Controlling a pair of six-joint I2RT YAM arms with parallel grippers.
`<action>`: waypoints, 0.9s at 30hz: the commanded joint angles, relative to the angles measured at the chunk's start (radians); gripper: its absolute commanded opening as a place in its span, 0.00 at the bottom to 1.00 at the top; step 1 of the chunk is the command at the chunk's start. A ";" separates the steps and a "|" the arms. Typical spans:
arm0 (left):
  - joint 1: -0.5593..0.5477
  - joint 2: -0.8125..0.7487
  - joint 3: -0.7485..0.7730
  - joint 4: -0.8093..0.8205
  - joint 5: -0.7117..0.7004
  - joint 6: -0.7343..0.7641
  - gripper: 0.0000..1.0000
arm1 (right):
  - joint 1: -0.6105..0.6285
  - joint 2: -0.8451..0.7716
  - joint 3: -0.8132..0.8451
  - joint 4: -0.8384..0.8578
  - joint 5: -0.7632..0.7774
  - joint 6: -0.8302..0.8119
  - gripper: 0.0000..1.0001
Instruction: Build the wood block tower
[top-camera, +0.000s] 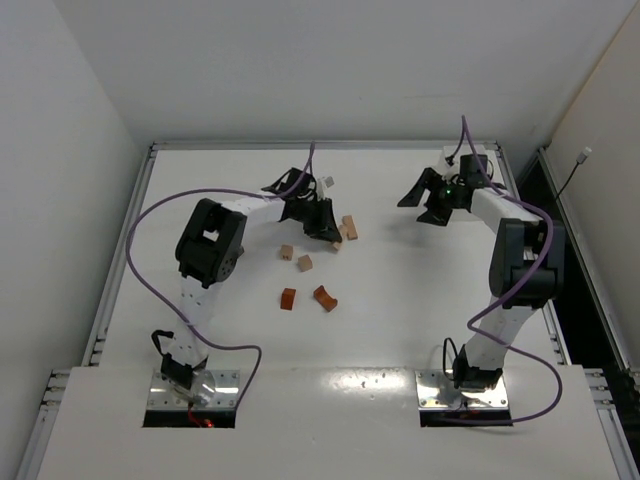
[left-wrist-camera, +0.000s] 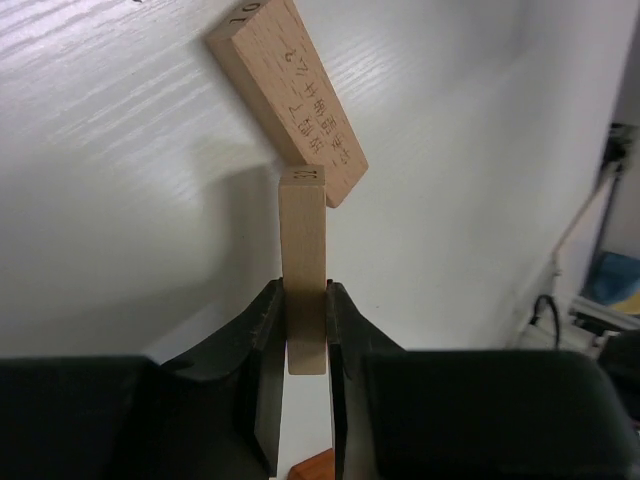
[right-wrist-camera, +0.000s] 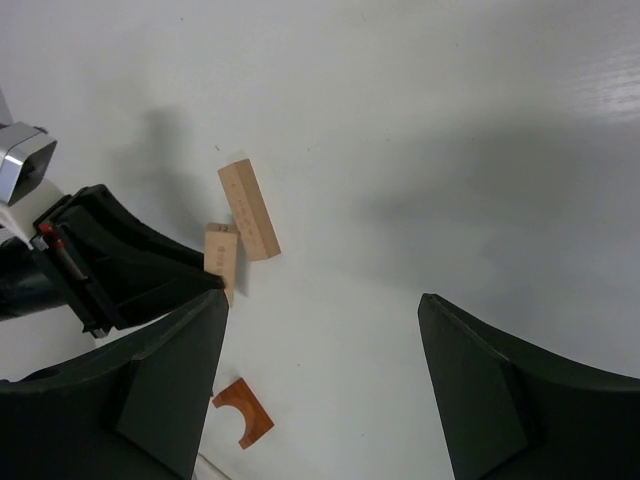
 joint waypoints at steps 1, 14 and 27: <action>0.041 -0.035 -0.060 0.267 0.188 -0.181 0.03 | 0.019 -0.057 0.001 0.049 -0.042 0.011 0.74; 0.122 0.063 0.010 0.194 -0.002 -0.150 0.44 | 0.060 -0.086 0.001 0.038 -0.023 -0.017 0.74; 0.108 -0.070 0.018 0.010 -0.235 0.072 0.34 | 0.099 -0.077 0.020 0.040 0.017 -0.027 0.70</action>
